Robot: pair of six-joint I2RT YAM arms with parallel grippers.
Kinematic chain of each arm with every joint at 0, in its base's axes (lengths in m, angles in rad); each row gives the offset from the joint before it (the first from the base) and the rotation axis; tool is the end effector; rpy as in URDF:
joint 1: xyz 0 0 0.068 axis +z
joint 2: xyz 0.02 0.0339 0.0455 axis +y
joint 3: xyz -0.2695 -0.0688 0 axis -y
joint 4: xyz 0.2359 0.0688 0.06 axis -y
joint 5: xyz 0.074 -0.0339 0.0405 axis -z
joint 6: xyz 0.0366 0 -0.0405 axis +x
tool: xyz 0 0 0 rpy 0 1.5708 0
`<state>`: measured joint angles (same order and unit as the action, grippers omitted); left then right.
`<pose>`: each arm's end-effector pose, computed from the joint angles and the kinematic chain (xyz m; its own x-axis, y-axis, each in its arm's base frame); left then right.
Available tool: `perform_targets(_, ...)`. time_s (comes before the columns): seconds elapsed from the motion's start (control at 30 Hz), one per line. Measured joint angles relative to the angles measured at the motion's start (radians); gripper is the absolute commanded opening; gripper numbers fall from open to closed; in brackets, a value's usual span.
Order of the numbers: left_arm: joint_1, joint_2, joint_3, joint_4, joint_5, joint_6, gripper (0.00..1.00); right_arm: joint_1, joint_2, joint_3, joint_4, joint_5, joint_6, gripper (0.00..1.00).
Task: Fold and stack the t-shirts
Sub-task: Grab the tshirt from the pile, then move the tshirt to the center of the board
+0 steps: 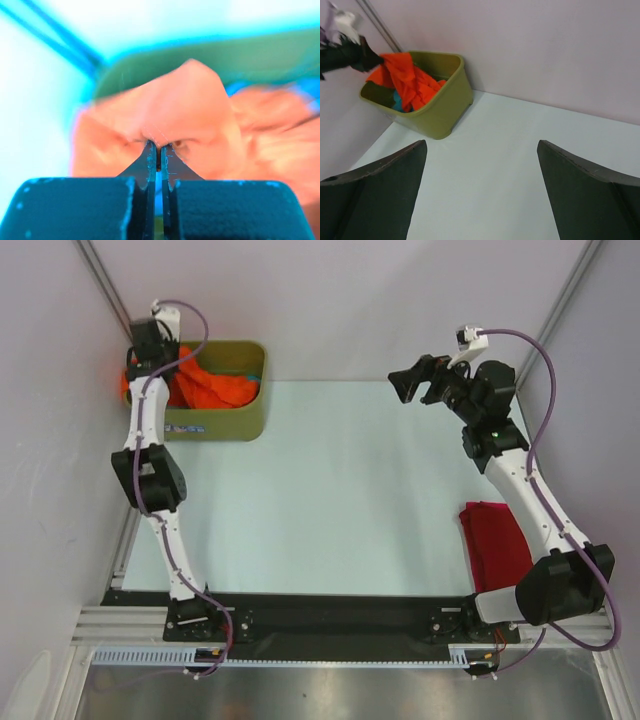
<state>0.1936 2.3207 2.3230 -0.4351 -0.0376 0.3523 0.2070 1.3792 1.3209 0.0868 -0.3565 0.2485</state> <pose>0.5295 0.1052 0.3249 -0.4642 0.2604 -0.8466 -0.0699 0.9421 0.3280 0.3066 0.0774 0.4273 -0.1043 0.2136 -0.9713 -0.5245 0.8180 0.2362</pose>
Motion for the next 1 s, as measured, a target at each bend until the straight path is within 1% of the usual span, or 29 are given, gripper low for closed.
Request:
perform_targets(0.1, -0.038, -0.14, 0.034, -0.018, 0.068, -0.035, 0.0, 0.016, -0.002, -0.008, 0.002, 0.001, -0.015, 0.99)
perform_targets(0.2, -0.091, -0.26, 0.131, -0.071, 0.153, -0.074, 0.0, 0.039, -0.016, -0.043, 0.012, 0.001, -0.027, 0.98)
perform_targets(0.3, -0.153, -0.369, 0.195, -0.147, 0.237, -0.09, 0.0, 0.064, -0.032, -0.079, 0.017, 0.001, -0.041, 0.98)
perform_targets(0.43, -0.291, -0.506, 0.253, -0.28, 0.332, -0.09, 0.0, 0.104, -0.042, -0.097, 0.023, 0.0, -0.056, 0.99)
perform_targets(0.53, -0.424, -0.558, 0.348, -0.379, 0.391, -0.092, 0.0, 0.122, -0.061, -0.1, 0.024, -0.015, -0.065, 1.0)
perform_targets(0.6, -0.488, -0.57, 0.422, -0.42, 0.424, -0.108, 0.0, 0.126, -0.087, -0.11, 0.028, -0.02, -0.068, 1.0)
perform_targets(0.73, -0.537, -0.591, 0.536, -0.445, 0.472, -0.169, 0.0, 0.126, -0.169, -0.146, 0.031, -0.02, -0.082, 1.0)
perform_targets(0.83, -0.552, -0.628, 0.519, -0.45, 0.5, -0.199, 0.0, 0.125, -0.225, -0.167, 0.028, -0.012, -0.097, 1.0)
perform_targets(0.87, -0.556, -0.653, 0.457, -0.443, 0.507, -0.214, 0.0, 0.125, -0.241, -0.175, 0.023, -0.005, -0.103, 1.0)
perform_targets(0.9, -0.558, -0.658, 0.437, -0.445, 0.509, -0.215, 0.01, 0.125, -0.252, -0.18, 0.017, 0.002, -0.108, 1.0)
perform_targets(1.0, -0.56, -0.699, 0.241, -0.434, 0.521, -0.233, 0.0, 0.126, -0.288, -0.207, -0.028, 0.035, -0.13, 1.0)
